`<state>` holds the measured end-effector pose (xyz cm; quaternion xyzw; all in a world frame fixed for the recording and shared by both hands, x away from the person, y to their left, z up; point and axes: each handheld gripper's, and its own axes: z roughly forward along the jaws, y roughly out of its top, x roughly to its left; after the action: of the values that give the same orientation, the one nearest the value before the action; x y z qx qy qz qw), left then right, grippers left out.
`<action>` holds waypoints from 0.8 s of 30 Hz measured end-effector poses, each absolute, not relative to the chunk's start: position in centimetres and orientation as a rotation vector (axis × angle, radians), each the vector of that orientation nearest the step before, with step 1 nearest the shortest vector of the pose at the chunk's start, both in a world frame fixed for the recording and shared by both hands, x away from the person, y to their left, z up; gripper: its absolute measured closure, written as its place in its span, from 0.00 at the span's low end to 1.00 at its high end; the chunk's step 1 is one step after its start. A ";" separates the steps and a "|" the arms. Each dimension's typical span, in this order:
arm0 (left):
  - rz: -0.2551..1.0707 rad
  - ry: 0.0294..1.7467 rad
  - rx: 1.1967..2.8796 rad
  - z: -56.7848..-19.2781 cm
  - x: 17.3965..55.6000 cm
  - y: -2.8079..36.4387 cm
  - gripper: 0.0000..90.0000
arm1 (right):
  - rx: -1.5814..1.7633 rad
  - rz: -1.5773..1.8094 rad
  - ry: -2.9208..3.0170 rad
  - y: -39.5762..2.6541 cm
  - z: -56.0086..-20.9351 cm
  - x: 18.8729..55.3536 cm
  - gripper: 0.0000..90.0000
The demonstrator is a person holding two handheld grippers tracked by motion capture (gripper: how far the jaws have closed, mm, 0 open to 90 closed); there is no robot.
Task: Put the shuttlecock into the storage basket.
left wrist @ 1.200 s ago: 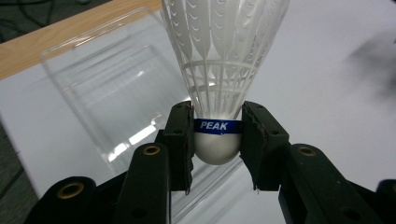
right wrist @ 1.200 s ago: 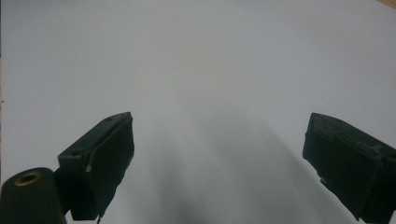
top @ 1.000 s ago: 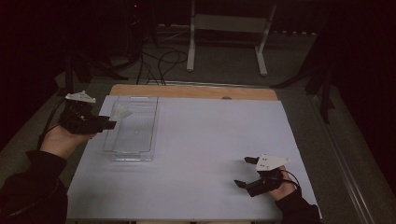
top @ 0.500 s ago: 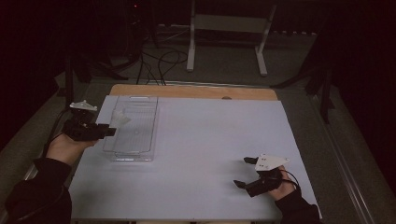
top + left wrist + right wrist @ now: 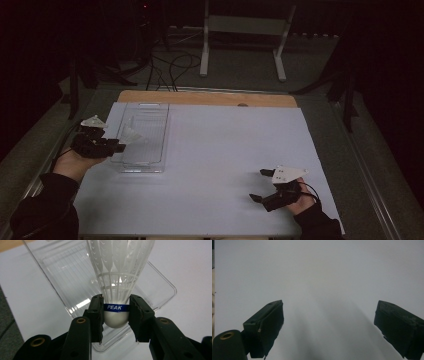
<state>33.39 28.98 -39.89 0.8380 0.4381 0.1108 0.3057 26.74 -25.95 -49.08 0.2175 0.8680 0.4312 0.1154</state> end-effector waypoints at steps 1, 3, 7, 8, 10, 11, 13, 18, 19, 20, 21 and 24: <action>0.291 1.160 2.228 -40.0 33.4 28.9 0.73 | 0.635 1.266 2.545 -25.9 -49.1 26.7 0.10; 0.274 1.164 2.238 -40.3 33.5 28.9 0.73 | 0.632 1.262 2.545 -25.9 -49.1 26.7 0.10; 0.255 1.169 2.267 -40.8 33.6 28.7 0.72 | 0.633 1.271 2.543 -26.0 -49.1 26.7 0.10; 0.249 1.170 2.273 -40.9 33.7 28.7 0.72 | 0.634 1.270 2.542 -26.0 -49.1 26.7 0.10; 0.248 1.169 2.289 -41.1 33.7 28.6 0.72 | 0.635 1.270 2.540 -26.0 -49.1 26.7 0.10; 0.248 1.165 2.292 -41.1 33.7 28.5 0.72 | 0.637 1.272 2.541 -26.1 -49.1 26.7 0.10; 0.257 1.168 2.299 -41.2 33.8 28.4 0.72 | 0.634 1.273 2.542 -26.1 -49.1 26.7 0.10; 0.270 1.174 2.321 -41.3 34.0 28.4 0.72 | 0.631 1.282 2.540 -26.1 -49.1 26.7 0.10; 0.266 1.174 2.324 -41.3 34.0 28.4 0.72 | 0.632 1.282 2.540 -26.1 -49.1 26.7 0.10; 0.266 1.172 2.333 -41.4 34.1 28.5 0.72 | 0.631 1.281 2.540 -26.1 -49.1 26.7 0.10; 0.272 1.177 2.335 -41.5 34.1 28.5 0.72 | 0.631 1.283 2.541 -26.1 -49.1 26.7 0.10; 0.264 1.178 2.343 -41.7 34.1 28.5 0.72 | 0.631 1.284 2.540 -26.1 -49.1 26.7 0.10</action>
<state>34.11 28.47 -41.65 0.8607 0.4327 0.0970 0.2502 26.68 -26.09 -49.07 0.2151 0.8657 0.4376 0.1129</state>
